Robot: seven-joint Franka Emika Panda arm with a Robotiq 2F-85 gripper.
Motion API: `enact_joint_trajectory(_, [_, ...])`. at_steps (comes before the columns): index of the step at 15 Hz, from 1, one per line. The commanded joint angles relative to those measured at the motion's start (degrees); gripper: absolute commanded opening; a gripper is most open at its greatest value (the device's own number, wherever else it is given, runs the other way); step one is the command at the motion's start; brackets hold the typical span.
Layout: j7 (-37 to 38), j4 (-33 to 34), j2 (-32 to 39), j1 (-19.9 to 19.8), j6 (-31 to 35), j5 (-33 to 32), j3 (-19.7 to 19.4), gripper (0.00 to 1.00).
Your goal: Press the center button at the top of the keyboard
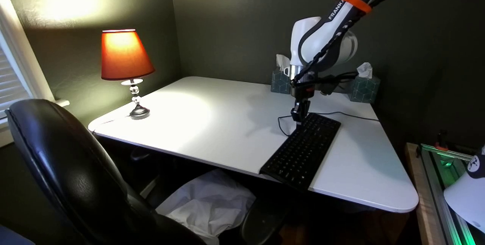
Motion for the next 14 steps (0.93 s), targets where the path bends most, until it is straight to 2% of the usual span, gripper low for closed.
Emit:
enact_joint_trajectory(1, [-3.1, 1.3, 2.1, -1.2, 0.3, 3.0, 1.6, 0.00])
enact_joint_trajectory(14, [-4.9, 4.5, 6.3, -2.5, -0.2, 5.0, 3.9, 0.00])
